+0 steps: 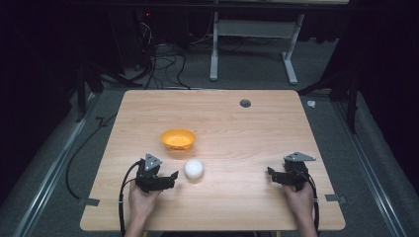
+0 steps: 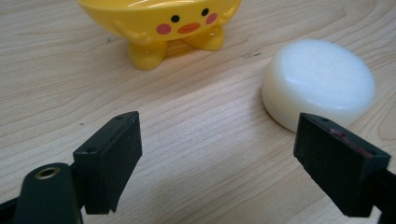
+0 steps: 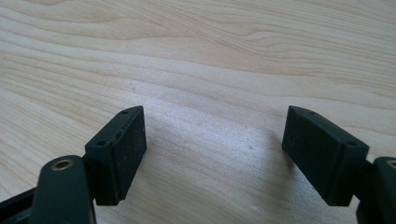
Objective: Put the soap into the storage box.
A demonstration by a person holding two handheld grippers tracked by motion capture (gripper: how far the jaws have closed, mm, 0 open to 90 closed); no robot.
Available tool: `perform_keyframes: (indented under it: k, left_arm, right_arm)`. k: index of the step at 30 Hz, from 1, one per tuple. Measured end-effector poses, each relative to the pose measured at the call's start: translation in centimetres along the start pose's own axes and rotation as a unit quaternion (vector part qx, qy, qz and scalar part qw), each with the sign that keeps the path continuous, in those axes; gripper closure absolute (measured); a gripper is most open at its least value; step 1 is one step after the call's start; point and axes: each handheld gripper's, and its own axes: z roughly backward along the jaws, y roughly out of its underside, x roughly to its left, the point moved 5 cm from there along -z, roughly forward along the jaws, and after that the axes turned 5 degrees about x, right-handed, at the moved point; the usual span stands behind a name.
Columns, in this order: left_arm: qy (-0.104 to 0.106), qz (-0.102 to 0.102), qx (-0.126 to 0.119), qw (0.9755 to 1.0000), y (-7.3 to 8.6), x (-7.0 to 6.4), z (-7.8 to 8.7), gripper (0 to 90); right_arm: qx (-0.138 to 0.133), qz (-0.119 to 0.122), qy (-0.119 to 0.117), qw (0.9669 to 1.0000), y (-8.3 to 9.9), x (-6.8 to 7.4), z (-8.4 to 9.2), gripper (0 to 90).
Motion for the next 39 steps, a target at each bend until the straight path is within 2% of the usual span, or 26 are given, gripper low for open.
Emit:
perform_keyframes:
  k: [8, 14, 39]
  left_arm:
    - [0.012, -0.019, -0.001, 0.9998, -0.5, -1.3, 0.2, 15.6]
    - [0.012, -0.032, 0.003, 0.9994, -0.7, -2.1, 0.2, 15.4]
    - [0.033, -0.06, 0.013, 0.9976, -1.7, -4.6, -1.0, 14.8]
  right_arm:
    - [-0.001, 0.0, 0.001, 1.0, 0.0, 0.0, 0.0, 22.6]
    - [-0.001, 0.0, 0.001, 1.0, 0.0, 0.0, 0.0, 22.6]
    - [0.0, 0.0, 0.0, 1.0, 0.0, 0.0, 0.0, 22.6]
